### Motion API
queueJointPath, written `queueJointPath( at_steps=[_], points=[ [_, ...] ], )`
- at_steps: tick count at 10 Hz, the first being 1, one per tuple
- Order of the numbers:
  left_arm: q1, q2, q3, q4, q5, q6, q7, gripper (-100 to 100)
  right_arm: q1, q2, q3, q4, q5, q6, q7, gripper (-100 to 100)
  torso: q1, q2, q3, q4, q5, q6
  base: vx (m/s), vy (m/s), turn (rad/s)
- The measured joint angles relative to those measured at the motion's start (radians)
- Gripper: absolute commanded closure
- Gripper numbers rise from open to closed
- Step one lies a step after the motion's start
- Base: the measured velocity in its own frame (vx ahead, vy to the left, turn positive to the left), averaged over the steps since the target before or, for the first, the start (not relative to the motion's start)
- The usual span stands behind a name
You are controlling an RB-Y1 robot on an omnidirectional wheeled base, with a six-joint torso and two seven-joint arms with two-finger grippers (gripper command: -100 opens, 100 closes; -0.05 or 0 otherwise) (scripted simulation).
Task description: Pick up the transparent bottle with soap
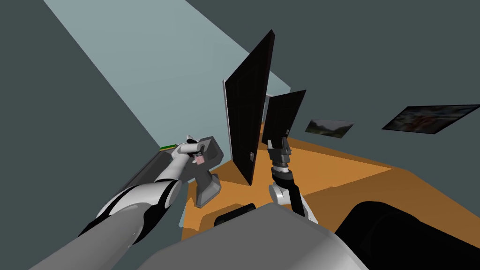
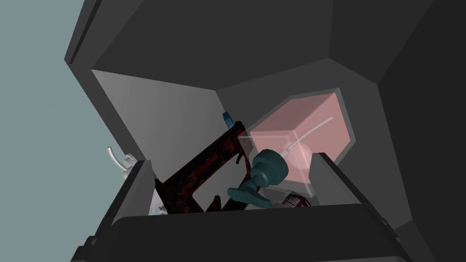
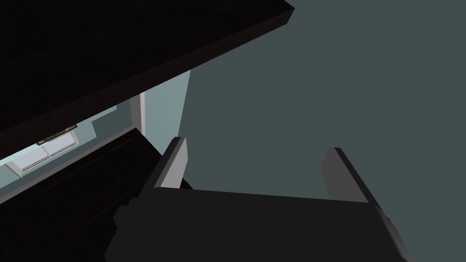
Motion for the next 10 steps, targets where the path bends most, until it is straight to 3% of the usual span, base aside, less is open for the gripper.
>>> queueJointPath(
  at_steps=[3, 6, 8, 10],
  points=[
    [-0.024, 0.011, 0.006, 0.043, 0.012, 0.058, 0.000, -100, 0.000, 0.000, 0.000, 0.000, 0.000, 0.000, 0.000, 0, 0.000, 0.000, 0.000, 0.000, 0.000, 0.000, 0.056, 0.021, 0.029],
    [-0.090, 0.032, 0.016, 0.154, 0.034, 0.131, -0.006, -100, 0.000, 0.000, 0.000, 0.000, 0.000, 0.000, 0.000, 0, 0.001, -0.003, -0.002, -0.001, 0.000, 0.000, 0.102, 0.033, 0.043],
    [-0.103, 0.049, 0.025, 0.183, 0.050, 0.189, -0.008, -100, 0.000, 0.000, 0.000, 0.000, 0.000, 0.000, 0.000, 0, 0.002, -0.004, -0.002, -0.001, 0.001, 0.000, 0.088, 0.037, 0.026],
    [-0.125, 0.059, 0.029, 0.227, 0.058, 0.205, -0.012, -100, 0.000, 0.000, 0.000, 0.000, 0.000, 0.000, 0.000, 0, 0.000, -0.001, -0.001, 0.000, 0.000, 0.000, 0.078, 0.019, 0.027]
  ],
)
